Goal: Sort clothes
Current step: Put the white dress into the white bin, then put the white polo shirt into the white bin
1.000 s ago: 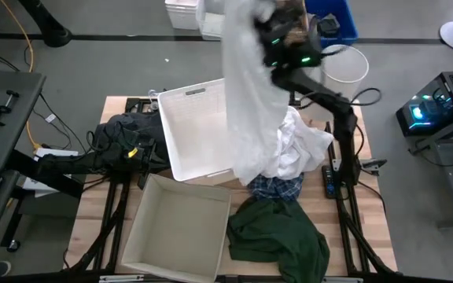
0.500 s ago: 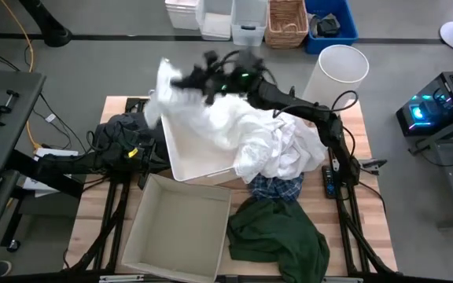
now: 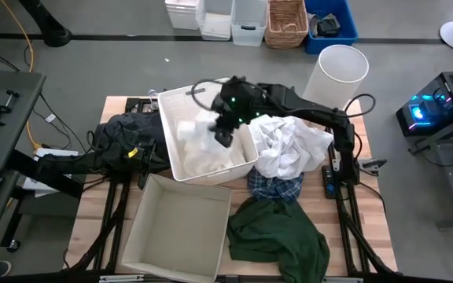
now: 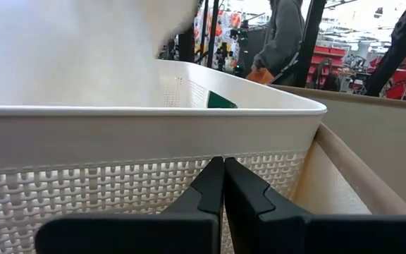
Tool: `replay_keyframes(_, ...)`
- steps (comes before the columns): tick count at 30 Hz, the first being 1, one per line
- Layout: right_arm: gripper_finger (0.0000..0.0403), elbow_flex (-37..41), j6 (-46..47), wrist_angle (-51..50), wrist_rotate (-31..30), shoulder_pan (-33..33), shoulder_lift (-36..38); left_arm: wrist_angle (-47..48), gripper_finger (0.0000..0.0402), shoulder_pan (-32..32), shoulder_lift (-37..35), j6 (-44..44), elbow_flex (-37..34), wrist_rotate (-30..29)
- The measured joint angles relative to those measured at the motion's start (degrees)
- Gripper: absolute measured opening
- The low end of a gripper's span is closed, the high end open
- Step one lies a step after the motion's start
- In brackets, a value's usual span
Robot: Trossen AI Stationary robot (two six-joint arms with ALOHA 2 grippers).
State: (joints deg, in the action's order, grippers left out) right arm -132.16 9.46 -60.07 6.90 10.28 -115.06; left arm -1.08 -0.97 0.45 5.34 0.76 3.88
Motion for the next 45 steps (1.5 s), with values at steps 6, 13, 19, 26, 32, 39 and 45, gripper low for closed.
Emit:
replay_keyframes(6,0.0197,-0.2,-5.6,-10.9,-9.7,-4.1,0.9,0.0,0.0001,0.0,0.0,0.0,0.0,0.0)
replay_keyframes(13,0.0256,-0.3,-0.2,-27.0,-15.9,-7.0,3.9,0.0,0.0001,0.0,0.0,0.0,0.0,0.0)
replay_keyframes(19,0.0258,-0.1,8.7,-29.9,-15.8,-13.0,7.9,0.0,0.0001,0.0,0.0,0.0,0.0,0.0)
replay_keyframes(26,0.0258,16.7,24.8,-29.5,-17.8,-19.6,17.2,0.0,0.0001,0.0,0.2,0.0,0.0,0.0)
replay_keyframes(32,0.0259,43.9,50.7,-20.7,-23.6,-21.6,30.7,0.0,0.0001,0.0,0.3,0.0,0.0,0.0)
replay_keyframes(39,0.0259,66.8,66.9,-0.5,-24.4,-8.9,41.6,0.1,0.0001,0.0,0.3,0.0,0.0,0.0)
replay_keyframes(45,0.0259,77.2,71.7,14.0,-22.9,-0.3,43.4,0.0,0.0001,0.0,0.3,0.0,0.0,0.0)
